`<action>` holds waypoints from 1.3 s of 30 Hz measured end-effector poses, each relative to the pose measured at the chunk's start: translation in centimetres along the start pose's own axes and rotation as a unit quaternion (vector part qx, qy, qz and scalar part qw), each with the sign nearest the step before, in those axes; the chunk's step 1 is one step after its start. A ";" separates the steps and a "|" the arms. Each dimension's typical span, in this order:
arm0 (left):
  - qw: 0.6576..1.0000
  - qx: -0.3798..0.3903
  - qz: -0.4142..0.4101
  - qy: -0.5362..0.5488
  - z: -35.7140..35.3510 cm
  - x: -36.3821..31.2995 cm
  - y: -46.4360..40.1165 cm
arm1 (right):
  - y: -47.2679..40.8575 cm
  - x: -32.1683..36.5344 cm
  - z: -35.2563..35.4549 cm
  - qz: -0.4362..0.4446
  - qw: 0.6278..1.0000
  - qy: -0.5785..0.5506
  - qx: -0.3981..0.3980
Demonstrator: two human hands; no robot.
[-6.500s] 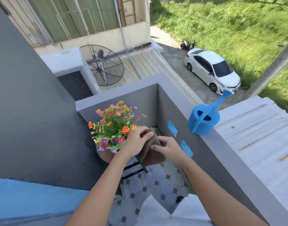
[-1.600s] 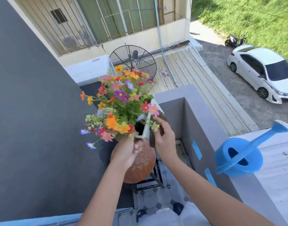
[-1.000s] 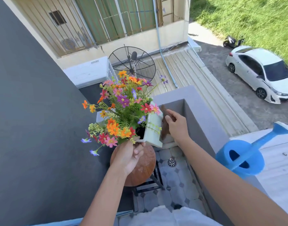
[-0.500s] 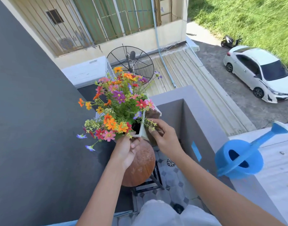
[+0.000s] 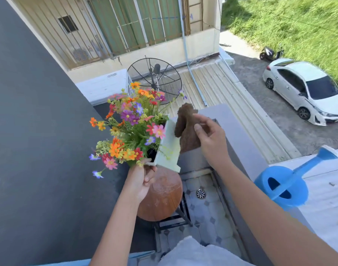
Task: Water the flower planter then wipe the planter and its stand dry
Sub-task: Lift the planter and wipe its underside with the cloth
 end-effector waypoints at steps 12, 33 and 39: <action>0.991 0.014 -0.037 -0.131 1.5 -3.6 -0.5 | -1.6 -1.4 -1.4 -0.192 0.971 -0.085 0.115; 0.969 0.025 -0.055 -0.238 2.2 -4.0 0.6 | -0.7 1.3 -0.4 -0.203 0.938 0.170 0.223; 0.985 -0.060 -0.095 -0.133 1.7 -4.7 0.2 | 1.3 -0.2 -0.8 -0.217 0.970 0.076 0.076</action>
Point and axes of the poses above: each hand's wrist, its own y-axis away from the middle knuckle, its own z-axis out of the back of the hand, x = y × z, the point moved 6 cm from there along -y, towards the middle knuckle, and after that the axes turned 5 degrees about y, right-handed, at the moved point
